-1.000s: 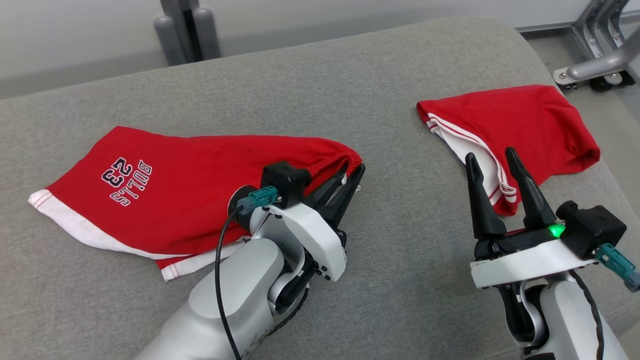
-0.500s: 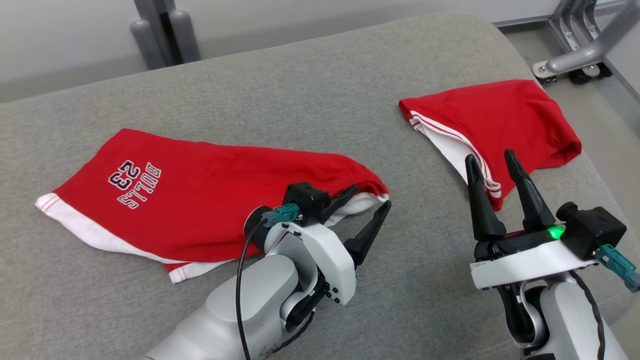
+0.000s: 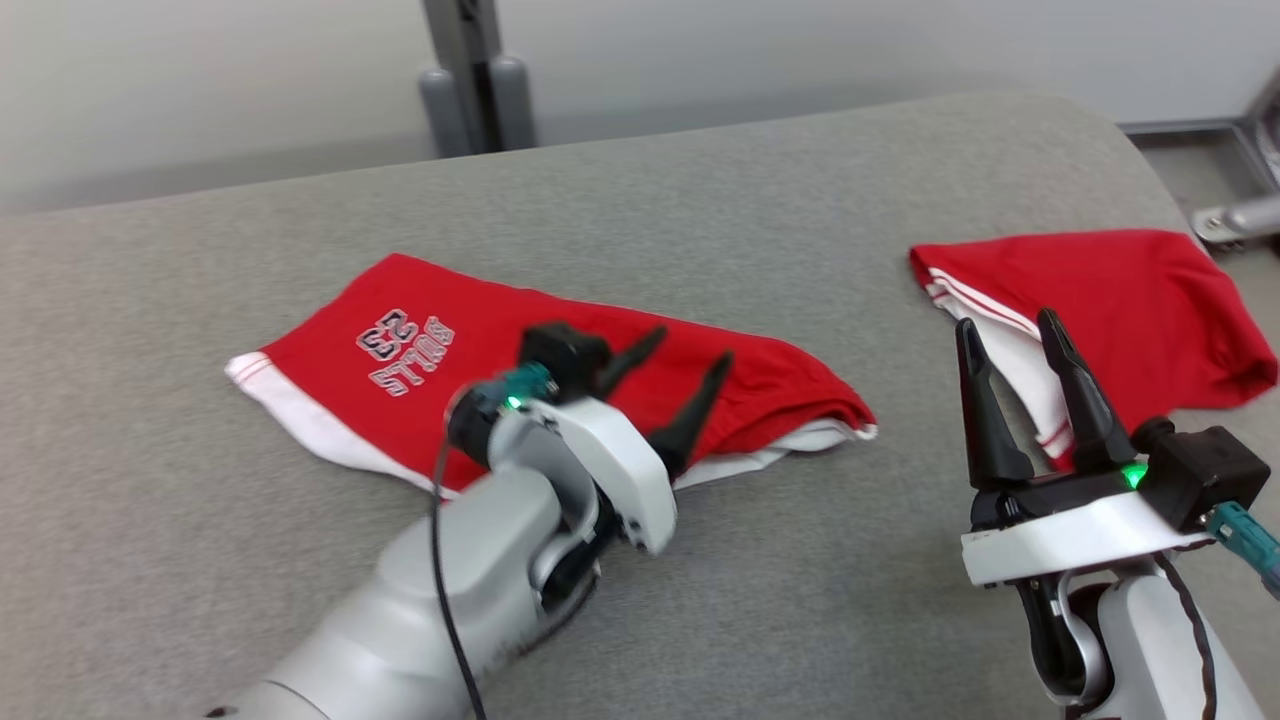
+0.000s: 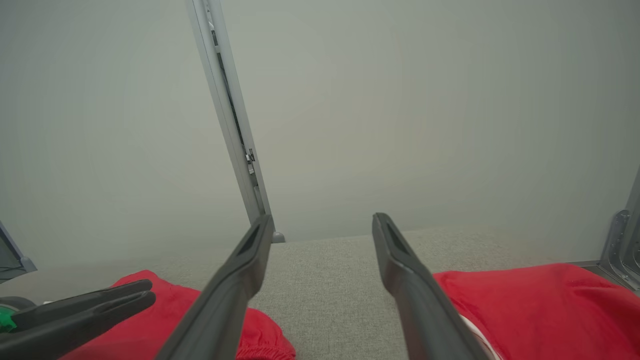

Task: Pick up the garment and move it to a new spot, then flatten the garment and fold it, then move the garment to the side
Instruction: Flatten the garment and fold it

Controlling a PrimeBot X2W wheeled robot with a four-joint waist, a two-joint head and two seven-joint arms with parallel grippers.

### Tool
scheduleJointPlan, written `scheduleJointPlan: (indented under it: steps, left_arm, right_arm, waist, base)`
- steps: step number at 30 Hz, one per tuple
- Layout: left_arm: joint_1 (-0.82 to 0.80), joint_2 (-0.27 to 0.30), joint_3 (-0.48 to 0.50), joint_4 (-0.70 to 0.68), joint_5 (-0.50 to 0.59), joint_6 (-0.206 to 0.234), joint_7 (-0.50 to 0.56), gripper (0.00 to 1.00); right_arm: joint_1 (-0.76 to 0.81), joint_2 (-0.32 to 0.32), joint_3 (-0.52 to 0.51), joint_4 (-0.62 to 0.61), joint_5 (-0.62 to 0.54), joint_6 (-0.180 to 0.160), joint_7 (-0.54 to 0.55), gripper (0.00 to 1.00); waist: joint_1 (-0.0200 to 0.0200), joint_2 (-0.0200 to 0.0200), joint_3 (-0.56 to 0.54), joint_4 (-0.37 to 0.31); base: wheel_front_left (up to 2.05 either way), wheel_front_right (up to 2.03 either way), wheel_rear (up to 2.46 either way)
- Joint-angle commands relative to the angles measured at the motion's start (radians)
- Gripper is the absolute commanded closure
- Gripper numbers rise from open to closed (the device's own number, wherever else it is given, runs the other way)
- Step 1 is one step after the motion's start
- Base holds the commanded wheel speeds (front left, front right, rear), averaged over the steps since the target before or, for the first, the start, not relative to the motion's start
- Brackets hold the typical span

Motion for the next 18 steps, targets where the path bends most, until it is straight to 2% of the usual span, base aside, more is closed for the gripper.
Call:
scheduleJointPlan:
  steps: [1,3,8,12,16,18]
  left_arm:
    - [-0.024,0.014,0.035,0.002,0.027,0.012,-0.007,0.00]
    - [-0.015,0.042,0.123,-0.037,0.090,0.035,-0.007,0.00]
    - [0.127,0.123,0.359,-0.183,0.293,0.095,-0.006,0.00]
    - [0.287,0.158,0.545,-0.296,0.442,0.117,-0.006,0.00]
    - [0.452,0.145,0.734,-0.396,0.562,0.119,-0.006,0.00]
    - [0.520,0.115,0.826,-0.434,0.601,0.110,-0.006,0.00]
  right_arm:
    - [0.018,-0.004,0.001,-0.001,-0.009,0.000,0.000,0.00]
    - [0.025,-0.005,0.002,-0.005,-0.017,0.000,0.000,0.00]
    - [0.049,-0.006,0.009,-0.005,-0.021,0.000,-0.001,0.00]
    - [0.066,-0.014,0.038,0.005,-0.017,0.000,-0.001,0.00]
    - [0.083,-0.022,0.051,0.012,-0.007,0.000,0.000,0.00]
    - [0.085,-0.028,0.057,0.013,-0.002,0.000,-0.001,0.00]
  waist:
    - [0.0000,0.0000,-0.029,0.047]
    - [0.0000,0.0000,-0.037,0.076]
    - [0.0000,0.0000,-0.059,0.142]
    - [0.0000,0.0000,-0.070,0.175]
    - [0.0000,0.0000,-0.075,0.199]
    - [0.0000,0.0000,-0.075,0.210]
  base:
    - [0.00,0.00,0.00]
    - [0.00,0.00,0.00]
    - [0.00,0.00,0.00]
    - [0.00,0.00,0.00]
    - [0.00,0.00,0.00]
    - [0.00,0.00,0.00]
